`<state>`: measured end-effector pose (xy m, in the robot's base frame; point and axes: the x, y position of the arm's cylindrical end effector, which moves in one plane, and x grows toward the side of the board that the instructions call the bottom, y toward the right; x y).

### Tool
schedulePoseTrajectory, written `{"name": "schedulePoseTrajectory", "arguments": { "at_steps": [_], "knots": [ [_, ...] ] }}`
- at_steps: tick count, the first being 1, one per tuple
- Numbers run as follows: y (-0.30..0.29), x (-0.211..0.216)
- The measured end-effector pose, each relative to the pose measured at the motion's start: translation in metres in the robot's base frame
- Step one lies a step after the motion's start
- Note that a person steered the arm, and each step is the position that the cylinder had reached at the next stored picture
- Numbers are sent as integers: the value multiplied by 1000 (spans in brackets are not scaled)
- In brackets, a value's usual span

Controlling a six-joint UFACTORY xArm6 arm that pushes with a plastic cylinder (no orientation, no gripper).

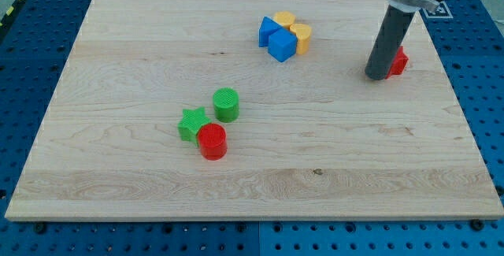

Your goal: Push the green star into the red star

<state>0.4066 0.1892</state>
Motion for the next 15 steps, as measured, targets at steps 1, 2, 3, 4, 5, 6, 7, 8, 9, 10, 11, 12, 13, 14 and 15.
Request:
{"name": "schedulePoseTrajectory", "arguments": {
  "at_steps": [1, 2, 3, 4, 5, 6, 7, 8, 9, 10, 11, 12, 13, 14, 15],
  "knots": [
    [-23, -8],
    [-40, -29],
    [-12, -16],
    [26, 3],
    [37, 3],
    [37, 4],
    [23, 27],
    [-8, 101],
    [-82, 130],
    [-172, 136],
    [-231, 156],
    [-268, 179],
    [-331, 133],
    [-337, 111],
    [-313, 106]
  ]
}}
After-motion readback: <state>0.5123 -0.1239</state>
